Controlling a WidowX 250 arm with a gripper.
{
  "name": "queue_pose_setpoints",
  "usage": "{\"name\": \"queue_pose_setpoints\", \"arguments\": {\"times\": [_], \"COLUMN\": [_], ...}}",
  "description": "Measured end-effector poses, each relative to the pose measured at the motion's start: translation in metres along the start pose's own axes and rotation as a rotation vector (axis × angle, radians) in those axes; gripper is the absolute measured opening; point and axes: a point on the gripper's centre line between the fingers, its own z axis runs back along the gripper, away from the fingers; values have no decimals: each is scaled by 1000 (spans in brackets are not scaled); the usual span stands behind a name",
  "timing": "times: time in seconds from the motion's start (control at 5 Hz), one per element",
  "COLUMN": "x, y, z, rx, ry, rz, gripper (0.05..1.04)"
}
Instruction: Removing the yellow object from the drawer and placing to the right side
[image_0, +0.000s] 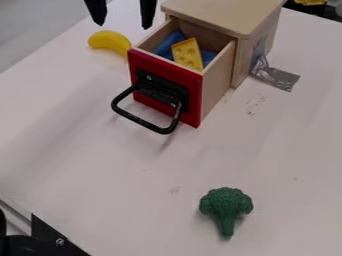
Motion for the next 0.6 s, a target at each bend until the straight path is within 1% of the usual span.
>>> {"name": "queue_pose_setpoints", "arguments": {"times": [0.2, 0.4, 0.6], "x": [-2, -1, 2], "y": [0, -14, -32], "z": [-8, -29, -39], "rx": [5, 23, 27], "ry": [27, 72, 75], "rz": [0, -16, -58], "gripper": [999, 999, 999]}}
